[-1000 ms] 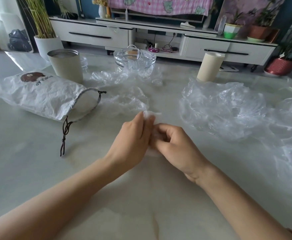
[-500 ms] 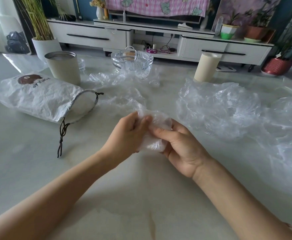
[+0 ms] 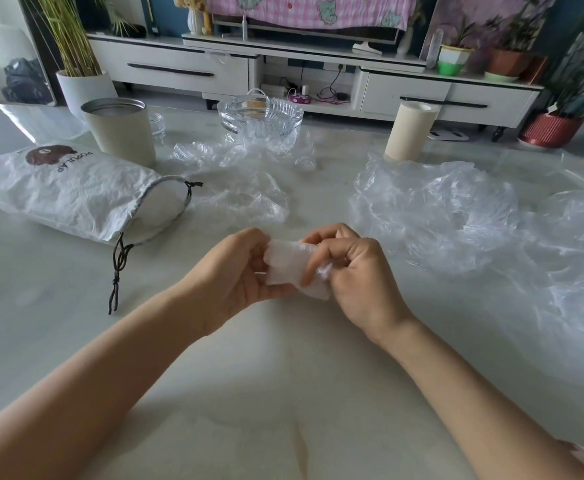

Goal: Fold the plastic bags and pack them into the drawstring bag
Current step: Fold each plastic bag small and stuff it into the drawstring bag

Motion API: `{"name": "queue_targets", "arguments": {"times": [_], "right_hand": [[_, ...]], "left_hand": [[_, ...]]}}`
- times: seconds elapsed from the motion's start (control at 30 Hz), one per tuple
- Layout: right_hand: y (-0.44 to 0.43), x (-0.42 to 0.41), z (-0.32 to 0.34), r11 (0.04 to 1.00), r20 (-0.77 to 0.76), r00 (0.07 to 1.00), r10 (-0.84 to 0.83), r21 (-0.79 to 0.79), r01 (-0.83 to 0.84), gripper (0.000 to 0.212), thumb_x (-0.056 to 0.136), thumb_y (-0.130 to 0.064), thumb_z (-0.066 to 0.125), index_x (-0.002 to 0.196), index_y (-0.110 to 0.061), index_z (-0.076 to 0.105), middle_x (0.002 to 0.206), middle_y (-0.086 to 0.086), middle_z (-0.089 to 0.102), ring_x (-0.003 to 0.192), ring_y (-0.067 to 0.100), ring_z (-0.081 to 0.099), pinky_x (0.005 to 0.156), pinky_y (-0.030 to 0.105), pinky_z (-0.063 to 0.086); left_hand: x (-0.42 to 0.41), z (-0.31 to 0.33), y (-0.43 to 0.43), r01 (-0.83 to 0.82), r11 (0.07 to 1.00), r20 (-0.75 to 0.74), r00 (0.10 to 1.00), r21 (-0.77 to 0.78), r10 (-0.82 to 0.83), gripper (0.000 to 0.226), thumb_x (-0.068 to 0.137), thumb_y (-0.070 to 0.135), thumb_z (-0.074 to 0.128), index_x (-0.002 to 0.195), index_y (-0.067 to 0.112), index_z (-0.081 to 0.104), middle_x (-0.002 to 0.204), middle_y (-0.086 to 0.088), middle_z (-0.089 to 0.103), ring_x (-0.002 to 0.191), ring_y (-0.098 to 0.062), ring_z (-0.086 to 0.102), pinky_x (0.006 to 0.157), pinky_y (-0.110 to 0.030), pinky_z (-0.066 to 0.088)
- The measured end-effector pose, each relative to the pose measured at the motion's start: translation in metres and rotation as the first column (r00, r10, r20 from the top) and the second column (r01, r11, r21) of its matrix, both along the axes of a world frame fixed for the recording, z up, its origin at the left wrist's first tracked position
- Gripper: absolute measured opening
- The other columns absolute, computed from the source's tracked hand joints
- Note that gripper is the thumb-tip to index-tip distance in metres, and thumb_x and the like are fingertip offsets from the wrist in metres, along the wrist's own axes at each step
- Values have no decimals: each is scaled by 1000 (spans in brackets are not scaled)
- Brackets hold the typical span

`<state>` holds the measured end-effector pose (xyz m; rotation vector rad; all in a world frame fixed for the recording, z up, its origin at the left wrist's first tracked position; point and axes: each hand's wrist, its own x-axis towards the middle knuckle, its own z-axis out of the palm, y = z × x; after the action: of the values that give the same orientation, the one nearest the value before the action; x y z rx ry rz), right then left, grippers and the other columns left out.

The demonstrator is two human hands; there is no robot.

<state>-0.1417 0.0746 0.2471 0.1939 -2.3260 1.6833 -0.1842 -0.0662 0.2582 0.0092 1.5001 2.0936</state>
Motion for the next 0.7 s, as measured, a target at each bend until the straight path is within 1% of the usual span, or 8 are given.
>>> {"name": "queue_targets", "arguments": {"times": [0.07, 0.13, 0.3, 0.37, 0.47, 0.57, 0.63, 0.7], "right_hand": [[-1, 0, -3, 996, -72, 997, 10, 91, -3, 34, 76, 12, 54, 61, -16, 69, 87, -9, 51, 83, -6, 52, 72, 7, 39], [-2, 0, -5, 989, -123, 992, -5, 148, 23, 30, 69, 2, 49, 58, -17, 69, 87, -10, 50, 82, -6, 51, 73, 6, 37], [-1, 1, -4, 945, -6, 991, 131, 303, -123, 35, 79, 12, 49, 74, -12, 75, 96, -11, 48, 85, -5, 49, 76, 4, 35], [2, 4, -1, 917, 79, 987, 137, 368, -157, 40, 76, 14, 46, 71, -15, 74, 89, -14, 51, 80, -2, 50, 72, 5, 35], [6, 5, 6, 986, 22, 999, -44, 165, 40, 25, 76, -2, 52, 71, -20, 69, 86, -5, 63, 73, 6, 54, 65, 8, 37], [5, 5, 13, 994, 125, 992, 11, -107, 2, 14, 88, -26, 59, 100, -21, 64, 91, -8, 65, 78, -4, 57, 72, 6, 40], [3, 6, 13, 989, 219, 971, 94, -133, -66, 20, 90, -28, 59, 107, -18, 61, 88, -10, 66, 78, -7, 59, 71, 6, 42], [0, 7, 11, 994, 257, 961, 104, -59, -92, 12, 87, -21, 63, 98, -16, 63, 85, -5, 68, 77, 1, 63, 71, 13, 47]], "left_hand": [[3, -5, 4, -64, 965, -202, 979, -255, 12, 38, 98, 32, 38, 84, 3, 58, 73, -13, 56, 58, -22, 55, 46, -28, 50], [7, -9, 10, -192, 870, -446, 895, -454, -35, 47, 96, 40, 41, 81, -1, 58, 62, -10, 50, 53, -22, 48, 44, -25, 37], [-3, -13, 5, -301, 864, -455, 885, -403, 96, 28, 99, 20, 42, 77, 5, 50, 59, -5, 39, 44, -13, 37, 39, -17, 28], [-12, -14, 0, -384, 831, -519, 844, -403, 138, 26, 99, 21, 42, 80, 4, 49, 63, -7, 36, 53, -18, 35, 46, -25, 31], [-17, -14, -5, -471, 777, -681, 729, -417, 76, 30, 98, 21, 43, 72, 6, 45, 60, 0, 38, 56, -17, 35, 54, -30, 31], [-8, -10, -3, -439, 796, -795, 600, -417, -86, 27, 96, 17, 47, 70, 15, 49, 60, 5, 45, 54, -6, 38, 53, -19, 32], [-3, -10, 0, -401, 820, -831, 535, -408, -152, 22, 96, 15, 48, 75, 11, 53, 64, 0, 50, 57, -6, 38, 54, -18, 33], [-3, -11, 0, -371, 847, -833, 534, -381, -141, 19, 95, 15, 49, 78, 11, 56, 67, -1, 54, 59, -7, 40, 55, -20, 35]]}}
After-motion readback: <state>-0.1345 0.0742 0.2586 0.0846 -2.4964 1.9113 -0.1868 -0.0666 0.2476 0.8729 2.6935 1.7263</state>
